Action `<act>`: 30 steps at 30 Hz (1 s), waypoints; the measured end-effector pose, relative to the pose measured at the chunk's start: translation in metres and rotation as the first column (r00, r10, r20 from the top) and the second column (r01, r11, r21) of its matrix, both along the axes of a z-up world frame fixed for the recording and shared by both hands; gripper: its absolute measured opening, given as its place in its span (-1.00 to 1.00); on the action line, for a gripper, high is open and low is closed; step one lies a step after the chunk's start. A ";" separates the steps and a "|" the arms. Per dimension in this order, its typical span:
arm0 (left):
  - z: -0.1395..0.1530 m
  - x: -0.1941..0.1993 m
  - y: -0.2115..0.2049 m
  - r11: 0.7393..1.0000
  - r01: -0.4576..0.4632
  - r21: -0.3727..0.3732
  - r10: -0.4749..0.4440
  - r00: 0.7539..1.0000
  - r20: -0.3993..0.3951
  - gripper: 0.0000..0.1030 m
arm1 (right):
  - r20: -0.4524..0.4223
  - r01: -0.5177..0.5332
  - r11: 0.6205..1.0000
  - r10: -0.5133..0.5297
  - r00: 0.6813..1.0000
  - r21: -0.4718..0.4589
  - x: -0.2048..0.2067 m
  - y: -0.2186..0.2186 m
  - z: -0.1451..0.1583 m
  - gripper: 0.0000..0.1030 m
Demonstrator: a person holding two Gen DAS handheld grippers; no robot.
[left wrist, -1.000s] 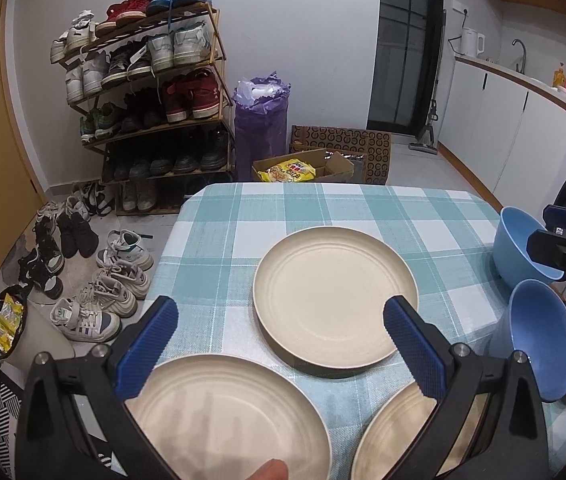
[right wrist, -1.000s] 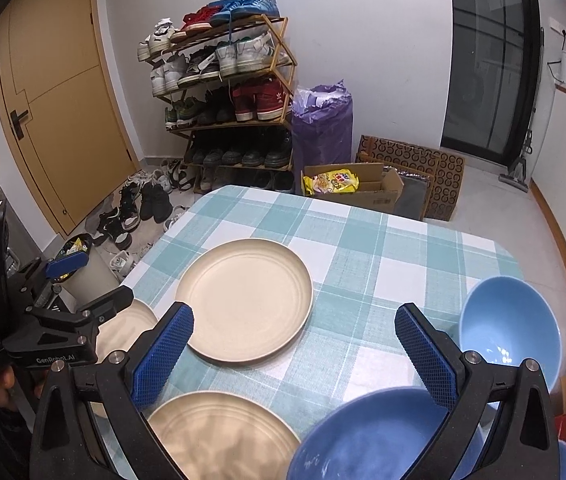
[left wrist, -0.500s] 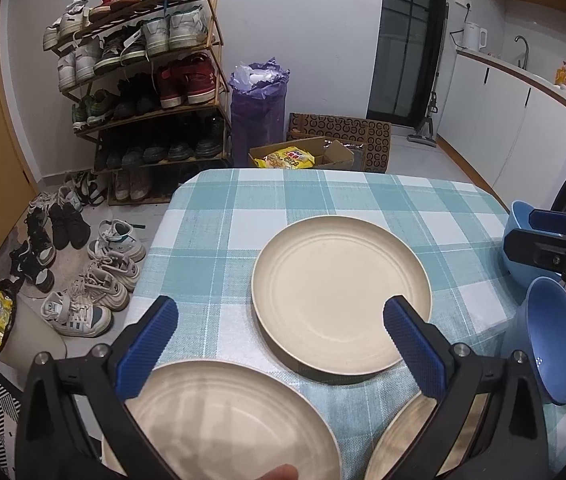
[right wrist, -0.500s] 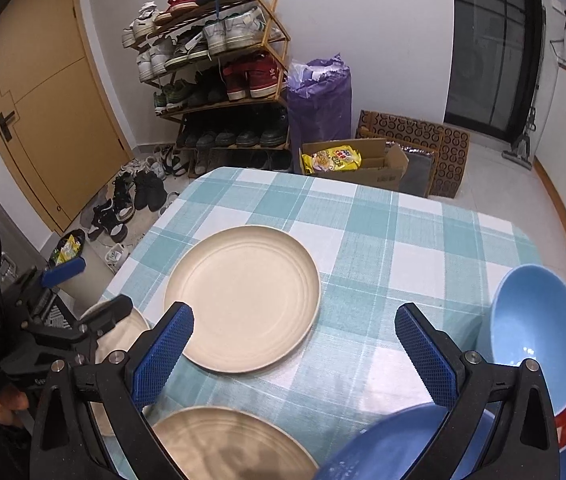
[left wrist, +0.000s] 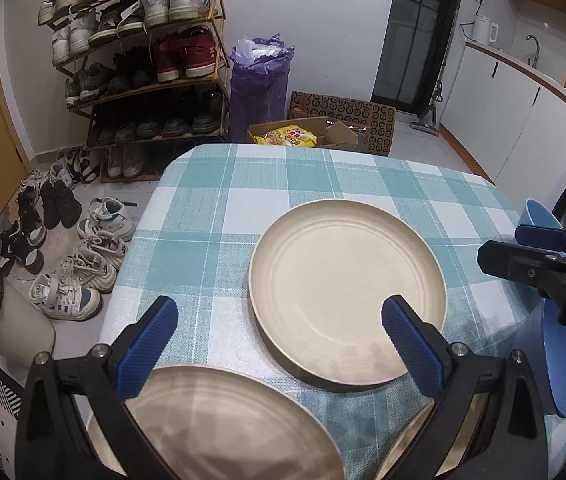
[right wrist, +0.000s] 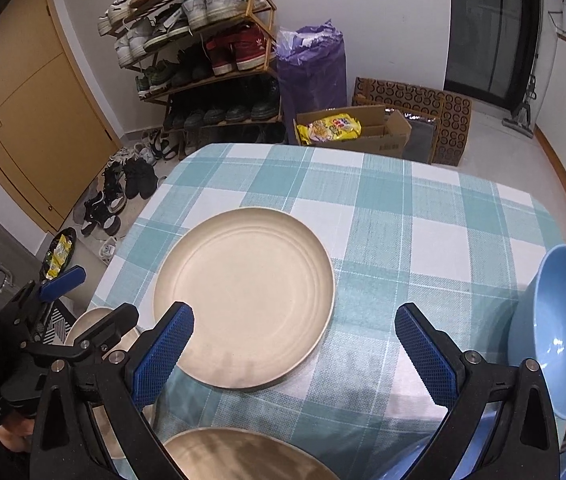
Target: Organize plates and bowls
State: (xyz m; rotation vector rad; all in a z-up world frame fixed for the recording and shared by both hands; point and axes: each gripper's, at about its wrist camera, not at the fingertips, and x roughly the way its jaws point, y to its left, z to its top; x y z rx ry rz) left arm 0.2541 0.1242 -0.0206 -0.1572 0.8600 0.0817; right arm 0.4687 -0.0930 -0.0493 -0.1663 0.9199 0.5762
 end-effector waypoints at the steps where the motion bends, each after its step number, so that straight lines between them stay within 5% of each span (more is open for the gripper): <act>1: -0.002 0.001 0.000 1.000 0.000 -0.002 0.000 1.000 -0.004 0.97 | -0.006 0.005 1.000 -0.005 1.000 -0.008 0.003 0.002 -0.003 0.99; 24: -0.043 0.033 0.004 1.000 0.003 -0.023 -0.006 0.992 -0.128 0.95 | -0.176 0.066 0.994 -0.080 0.981 -0.086 0.044 0.019 -0.062 0.94; 30: -0.050 0.041 0.005 0.999 0.008 -0.049 -0.015 0.988 -0.156 0.81 | -0.191 0.067 0.993 -0.085 0.978 -0.100 0.048 0.022 -0.069 0.88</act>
